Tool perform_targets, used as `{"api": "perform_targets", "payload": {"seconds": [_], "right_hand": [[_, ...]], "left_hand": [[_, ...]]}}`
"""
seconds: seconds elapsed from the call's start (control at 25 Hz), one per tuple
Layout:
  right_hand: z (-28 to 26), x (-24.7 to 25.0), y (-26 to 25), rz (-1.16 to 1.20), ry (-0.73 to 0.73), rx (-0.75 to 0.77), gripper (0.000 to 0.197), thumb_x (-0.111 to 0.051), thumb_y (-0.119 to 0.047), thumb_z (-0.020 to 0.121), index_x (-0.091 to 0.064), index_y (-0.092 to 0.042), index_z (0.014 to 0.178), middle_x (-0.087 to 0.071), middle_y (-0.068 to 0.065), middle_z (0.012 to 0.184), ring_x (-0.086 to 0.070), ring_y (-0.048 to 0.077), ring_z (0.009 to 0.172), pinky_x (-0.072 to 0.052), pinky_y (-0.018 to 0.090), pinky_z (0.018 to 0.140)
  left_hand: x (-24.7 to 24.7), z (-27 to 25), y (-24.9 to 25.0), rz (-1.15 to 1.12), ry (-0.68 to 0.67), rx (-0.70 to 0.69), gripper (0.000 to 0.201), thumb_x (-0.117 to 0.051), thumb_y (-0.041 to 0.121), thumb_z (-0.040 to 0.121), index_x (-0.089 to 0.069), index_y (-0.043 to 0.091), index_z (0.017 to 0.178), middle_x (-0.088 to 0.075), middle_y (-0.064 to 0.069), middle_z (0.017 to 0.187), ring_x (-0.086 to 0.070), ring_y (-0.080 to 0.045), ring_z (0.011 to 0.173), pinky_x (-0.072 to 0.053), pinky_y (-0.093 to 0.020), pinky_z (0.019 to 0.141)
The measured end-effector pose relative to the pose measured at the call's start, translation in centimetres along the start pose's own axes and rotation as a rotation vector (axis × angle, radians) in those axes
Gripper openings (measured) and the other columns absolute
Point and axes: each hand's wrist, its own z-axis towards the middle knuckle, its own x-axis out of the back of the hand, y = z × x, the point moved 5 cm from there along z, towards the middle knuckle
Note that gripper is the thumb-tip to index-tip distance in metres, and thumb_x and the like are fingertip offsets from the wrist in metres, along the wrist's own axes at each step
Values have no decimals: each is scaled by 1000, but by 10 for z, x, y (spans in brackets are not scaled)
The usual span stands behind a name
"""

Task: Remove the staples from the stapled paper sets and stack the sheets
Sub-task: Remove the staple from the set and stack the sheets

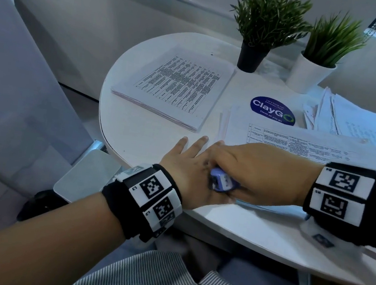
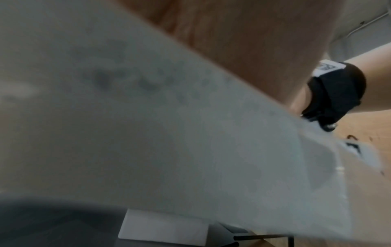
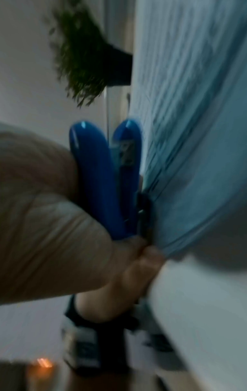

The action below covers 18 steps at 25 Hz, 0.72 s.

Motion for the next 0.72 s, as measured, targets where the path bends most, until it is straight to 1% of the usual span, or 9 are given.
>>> {"api": "perform_targets", "payload": {"seconds": [0.08, 0.16, 0.24, 0.28, 0.4, 0.44, 0.52, 0.64, 0.72], "right_hand": [[1, 1, 5, 234, -111, -231, 33, -61, -36, 85, -48, -23, 113, -61, -6, 101, -60, 16, 79, -50, 33, 68], [5, 4, 3, 314, -181, -328, 26, -61, -30, 85, -49, -26, 107, -62, -5, 91, -61, 16, 77, -52, 36, 69], [8, 3, 3, 332, -231, -389, 15, -61, -27, 86, -47, -29, 90, -57, -5, 79, -56, 12, 68, -46, 30, 59], [9, 2, 4, 337, -254, -422, 14, -61, -26, 86, -47, -26, 83, -55, -5, 74, -52, 12, 62, -42, 28, 55], [8, -2, 9, 383, -318, -526, 18, -61, -26, 83, -57, -9, 77, -55, 1, 62, -47, 16, 53, -37, 29, 49], [8, -2, 10, 405, -334, -559, 20, -61, -27, 82, -57, -9, 74, -54, 1, 60, -47, 16, 51, -36, 28, 48], [9, -3, 12, 412, -375, -602, 21, -63, -31, 82, -59, -12, 76, -57, 0, 63, -50, 15, 55, -39, 28, 52], [11, -3, 17, 425, -433, -667, 28, -64, -38, 83, -63, -12, 93, -65, 2, 82, -57, 17, 67, -46, 31, 65], [12, -3, 19, 443, -447, -694, 28, -65, -39, 82, -65, -14, 94, -68, 4, 86, -58, 17, 69, -47, 30, 68]], "left_hand": [[1, 0, 1, 2, 3, -9, 87, -10, 84, 77, 14, 41, 150, 22, 11, 159, 21, -22, 147, 4, -52, 119], [0, 1, 0, 1, 16, -3, 88, -10, 84, 76, 11, 42, 150, 21, 11, 160, 20, -21, 148, 3, -52, 119], [-1, 1, -1, 2, 19, 5, 87, -11, 85, 77, 8, 43, 150, 22, 11, 160, 19, -20, 148, 3, -52, 119], [-1, 2, -1, 4, 17, 8, 86, -12, 85, 78, 8, 43, 150, 22, 11, 160, 20, -20, 148, 3, -52, 119], [-2, 2, -1, 11, 4, 12, 88, -11, 86, 77, 14, 43, 149, 24, 10, 159, 21, -20, 147, 4, -52, 118], [-2, 2, -1, 17, -1, 13, 87, -11, 86, 77, 14, 44, 149, 25, 10, 159, 21, -20, 147, 5, -52, 118], [-2, 2, -1, 22, -17, 17, 84, -12, 86, 77, 6, 46, 150, 26, 10, 159, 22, -19, 147, 6, -52, 118], [0, 2, -1, 22, -37, 20, 82, -12, 86, 78, -4, 47, 150, 26, 9, 159, 23, -19, 147, 7, -52, 118], [0, 1, 0, 24, -32, 23, 81, -12, 85, 79, -9, 47, 150, 25, 9, 159, 23, -19, 147, 7, -52, 118]]}}
